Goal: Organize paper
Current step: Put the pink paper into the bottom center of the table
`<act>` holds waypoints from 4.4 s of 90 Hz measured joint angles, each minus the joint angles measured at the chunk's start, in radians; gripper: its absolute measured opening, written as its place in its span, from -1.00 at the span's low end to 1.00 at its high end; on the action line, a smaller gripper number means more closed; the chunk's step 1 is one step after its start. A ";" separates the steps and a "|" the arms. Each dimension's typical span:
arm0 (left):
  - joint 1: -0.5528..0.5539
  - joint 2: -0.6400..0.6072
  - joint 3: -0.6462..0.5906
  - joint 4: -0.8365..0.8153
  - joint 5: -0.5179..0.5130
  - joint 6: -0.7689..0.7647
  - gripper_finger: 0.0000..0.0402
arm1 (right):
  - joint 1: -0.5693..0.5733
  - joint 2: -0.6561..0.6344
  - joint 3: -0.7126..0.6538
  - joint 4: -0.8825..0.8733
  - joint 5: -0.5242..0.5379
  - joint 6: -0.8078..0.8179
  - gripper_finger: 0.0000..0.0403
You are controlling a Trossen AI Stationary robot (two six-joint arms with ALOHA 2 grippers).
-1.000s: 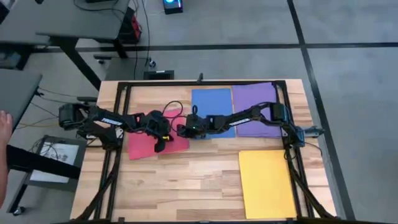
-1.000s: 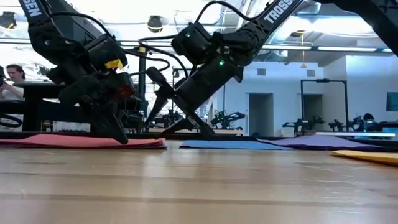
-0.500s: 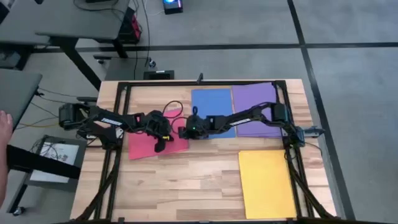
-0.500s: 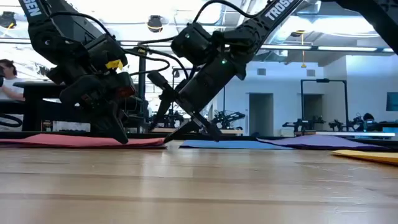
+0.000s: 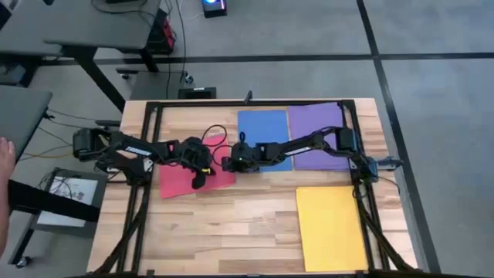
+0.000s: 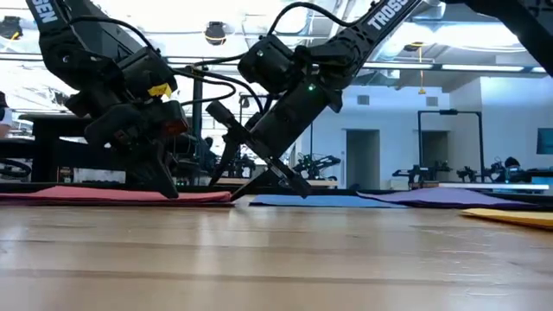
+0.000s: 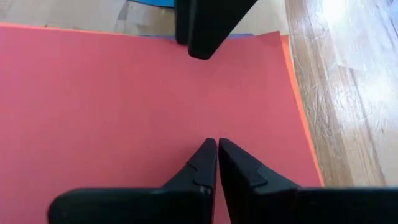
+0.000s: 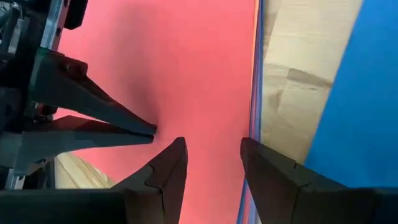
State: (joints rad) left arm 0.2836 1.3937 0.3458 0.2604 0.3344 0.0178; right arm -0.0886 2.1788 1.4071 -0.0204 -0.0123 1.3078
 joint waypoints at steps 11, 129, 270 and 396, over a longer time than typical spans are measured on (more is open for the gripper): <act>0.000 0.000 0.000 0.000 0.000 0.000 -0.99 | -0.011 0.000 0.000 0.001 0.002 -0.021 -0.28; 0.080 -0.004 0.111 -0.353 -0.013 0.013 -0.42 | -0.096 -0.001 0.000 0.023 -0.097 -0.262 0.16; 0.079 0.001 0.093 -0.261 -0.029 -0.024 -0.43 | -0.063 -0.066 -0.001 -0.070 -0.050 -0.208 0.05; 0.079 0.000 0.095 -0.261 -0.026 -0.015 -0.43 | -0.063 -0.048 0.000 -0.030 -0.042 -0.180 0.05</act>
State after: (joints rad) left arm 0.3626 1.3937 0.4404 -0.0010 0.3084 0.0029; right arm -0.1520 2.1307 1.4071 -0.0501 -0.0544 1.1278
